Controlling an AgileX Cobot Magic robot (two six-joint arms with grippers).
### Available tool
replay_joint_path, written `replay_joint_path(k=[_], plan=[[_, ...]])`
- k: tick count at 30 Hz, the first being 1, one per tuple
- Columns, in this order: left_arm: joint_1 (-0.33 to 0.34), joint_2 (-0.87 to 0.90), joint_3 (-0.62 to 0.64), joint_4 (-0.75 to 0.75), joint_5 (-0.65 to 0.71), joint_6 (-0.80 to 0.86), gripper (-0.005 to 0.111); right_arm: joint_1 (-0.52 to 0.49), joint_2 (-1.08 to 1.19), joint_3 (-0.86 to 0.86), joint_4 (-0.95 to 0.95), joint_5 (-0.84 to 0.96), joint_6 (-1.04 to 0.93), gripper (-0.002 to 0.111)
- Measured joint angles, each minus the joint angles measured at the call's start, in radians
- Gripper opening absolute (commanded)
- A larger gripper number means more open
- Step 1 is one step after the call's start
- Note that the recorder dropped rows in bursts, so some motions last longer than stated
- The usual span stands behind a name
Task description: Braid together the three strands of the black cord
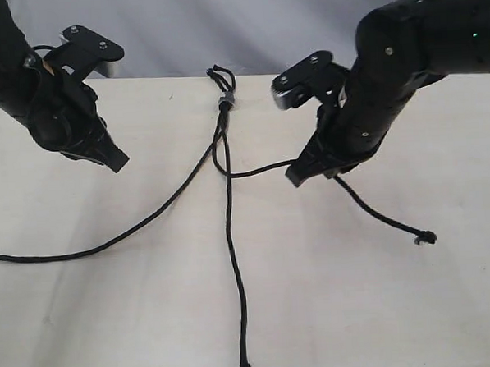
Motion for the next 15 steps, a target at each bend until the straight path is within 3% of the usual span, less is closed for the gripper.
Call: replay_joint_path(k=[6,12,15], plan=[[0.000,0.000,0.000,-0.001,0.000,0.000,0.000,-0.105,0.000,0.057,0.000,-0.105,0.028,0.000],[0.000,0.000,0.000,-0.013,0.000,0.000,0.000,-0.118,0.000,0.117,0.000,-0.165,0.038,0.000],[0.000,0.000,0.000,-0.023,0.000,0.000,0.000,-0.118,0.000,0.124,0.000,-0.171,0.086,0.016]])
